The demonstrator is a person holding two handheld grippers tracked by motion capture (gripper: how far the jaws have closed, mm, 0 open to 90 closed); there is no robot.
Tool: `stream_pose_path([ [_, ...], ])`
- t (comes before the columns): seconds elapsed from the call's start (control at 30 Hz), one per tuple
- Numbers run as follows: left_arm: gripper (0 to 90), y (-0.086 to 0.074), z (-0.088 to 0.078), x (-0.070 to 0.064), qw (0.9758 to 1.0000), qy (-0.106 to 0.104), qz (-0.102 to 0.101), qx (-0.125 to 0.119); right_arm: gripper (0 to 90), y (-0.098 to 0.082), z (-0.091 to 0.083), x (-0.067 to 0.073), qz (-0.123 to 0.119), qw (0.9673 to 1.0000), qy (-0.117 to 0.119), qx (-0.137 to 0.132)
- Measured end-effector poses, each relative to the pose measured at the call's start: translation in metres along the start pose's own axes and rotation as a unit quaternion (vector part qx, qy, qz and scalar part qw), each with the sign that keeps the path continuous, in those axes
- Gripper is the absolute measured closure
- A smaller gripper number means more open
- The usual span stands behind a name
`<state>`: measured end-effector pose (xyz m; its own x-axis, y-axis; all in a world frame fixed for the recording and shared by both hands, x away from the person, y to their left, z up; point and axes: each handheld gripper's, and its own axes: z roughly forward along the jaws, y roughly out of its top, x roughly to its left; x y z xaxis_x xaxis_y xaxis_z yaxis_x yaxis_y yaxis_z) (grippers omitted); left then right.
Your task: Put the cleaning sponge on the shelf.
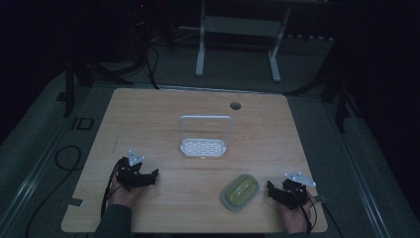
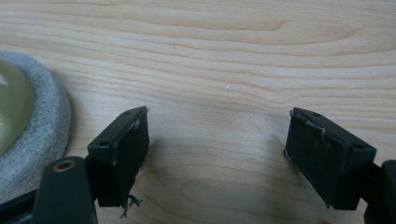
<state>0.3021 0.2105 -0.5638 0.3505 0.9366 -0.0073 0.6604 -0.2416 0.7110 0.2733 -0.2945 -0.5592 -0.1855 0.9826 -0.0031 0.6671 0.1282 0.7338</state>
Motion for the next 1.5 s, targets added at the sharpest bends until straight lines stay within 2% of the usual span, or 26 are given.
stream_pose_path([
  [0.4,13.1,0.0,0.0,0.0,1.0,0.0,0.0,0.001,21.1,0.0,0.0,0.0,-0.001,1.0,0.001,0.0],
  [0.47,13.1,0.0,0.0,0.0,1.0,0.0,0.0,0.001,31.9,0.0,-0.002,0.001,-0.002,1.0,0.002,-0.001],
  [0.53,13.1,0.0,0.0,0.0,1.0,0.0,0.0,0.001,38.8,0.0,-0.004,0.001,-0.001,1.0,0.004,-0.002],
  [0.67,13.1,0.0,0.0,0.0,1.0,0.001,-0.001,0.001,55.7,0.004,-0.015,0.004,-0.001,0.9992,0.028,-0.029],
  [0.77,13.1,0.0,0.0,0.0,1.0,0.001,-0.001,0.001,67.5,0.009,-0.026,0.008,-0.003,0.9966,0.064,-0.052],
  [0.93,13.1,0.0,0.0,0.0,1.0,0.001,-0.001,0.001,85.9,0.014,-0.038,0.019,-0.016,0.9923,0.103,-0.066],
  [1.0,13.1,0.0,0.0,0.0,1.0,0.001,-0.001,0.001,88.4,0.015,-0.039,0.022,-0.02,0.992,0.106,-0.067],
  [1.03,13.1,0.0,0.0,0.0,1.0,0.001,-0.001,0.001,89.7,0.018,-0.042,0.028,-0.028,0.9902,0.118,-0.069],
  [1.17,13.1,0.0,0.0,-0.001,1.0,0.002,-0.001,0.001,89.9,0.021,-0.048,0.044,-0.052,0.9859,0.142,-0.071],
  [1.27,13.1,0.0,0.0,-0.001,1.0,0.002,-0.002,0.001,89.8,0.024,-0.051,0.059,-0.072,0.9814,0.163,-0.071],
  [1.5,13.1,0.0,0.0,-0.001,1.0,0.002,-0.002,0.001,89.8,0.029,-0.053,0.09,-0.1,0.9722,0.201,-0.068],
])
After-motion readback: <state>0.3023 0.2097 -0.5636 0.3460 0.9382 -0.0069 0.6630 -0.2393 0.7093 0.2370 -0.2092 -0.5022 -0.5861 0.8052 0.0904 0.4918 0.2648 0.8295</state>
